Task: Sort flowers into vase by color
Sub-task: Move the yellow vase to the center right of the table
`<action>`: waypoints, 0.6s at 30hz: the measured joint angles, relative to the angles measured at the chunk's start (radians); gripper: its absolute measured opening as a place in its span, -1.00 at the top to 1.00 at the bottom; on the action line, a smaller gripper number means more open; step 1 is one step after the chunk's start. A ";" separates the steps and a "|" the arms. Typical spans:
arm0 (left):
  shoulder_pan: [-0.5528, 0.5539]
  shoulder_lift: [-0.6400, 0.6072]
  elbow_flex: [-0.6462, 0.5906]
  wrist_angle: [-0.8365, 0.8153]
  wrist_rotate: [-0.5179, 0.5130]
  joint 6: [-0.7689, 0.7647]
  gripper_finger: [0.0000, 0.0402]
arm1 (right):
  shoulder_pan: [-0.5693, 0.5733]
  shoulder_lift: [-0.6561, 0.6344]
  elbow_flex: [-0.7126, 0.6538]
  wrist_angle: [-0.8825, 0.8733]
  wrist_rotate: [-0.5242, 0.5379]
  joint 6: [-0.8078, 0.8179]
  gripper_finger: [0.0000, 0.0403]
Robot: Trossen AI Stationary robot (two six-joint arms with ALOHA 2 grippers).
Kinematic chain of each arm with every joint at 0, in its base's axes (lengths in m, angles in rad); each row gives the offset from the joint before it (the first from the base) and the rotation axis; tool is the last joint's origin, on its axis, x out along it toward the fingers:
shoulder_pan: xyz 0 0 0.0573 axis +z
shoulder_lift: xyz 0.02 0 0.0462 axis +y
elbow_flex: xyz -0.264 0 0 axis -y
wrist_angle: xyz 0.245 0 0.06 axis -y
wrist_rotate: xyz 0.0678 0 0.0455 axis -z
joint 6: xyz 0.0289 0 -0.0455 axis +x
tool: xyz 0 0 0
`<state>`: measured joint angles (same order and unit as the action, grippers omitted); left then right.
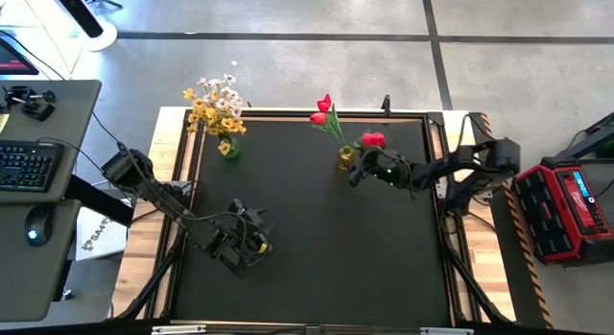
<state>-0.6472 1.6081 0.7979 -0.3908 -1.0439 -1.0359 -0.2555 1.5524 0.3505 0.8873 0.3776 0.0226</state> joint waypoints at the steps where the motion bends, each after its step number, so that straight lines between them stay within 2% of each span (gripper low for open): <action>1: 0.000 0.000 0.000 0.003 0.000 0.000 -0.12 | -0.010 0.019 0.012 0.003 0.000 0.004 -0.48; 5: -0.001 0.000 0.000 0.010 0.005 -0.006 -0.12 | -0.037 0.071 0.041 0.007 -0.003 0.019 -0.48; 12: 0.001 0.000 0.000 0.024 0.011 -0.002 -0.12 | -0.055 0.084 0.062 0.011 -0.023 0.024 -0.47; 15: 0.001 0.000 0.000 0.024 0.011 -0.001 -0.12 | -0.055 0.084 0.062 0.014 -0.032 0.025 -0.36; 18: 0.001 0.000 0.000 0.028 0.011 -0.001 -0.12 | -0.054 0.084 0.062 0.013 -0.034 0.026 -0.14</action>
<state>-0.6460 1.6081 0.7979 -0.3627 -1.0325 -1.0371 -0.3099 1.6367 0.4129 0.9001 0.3435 0.0487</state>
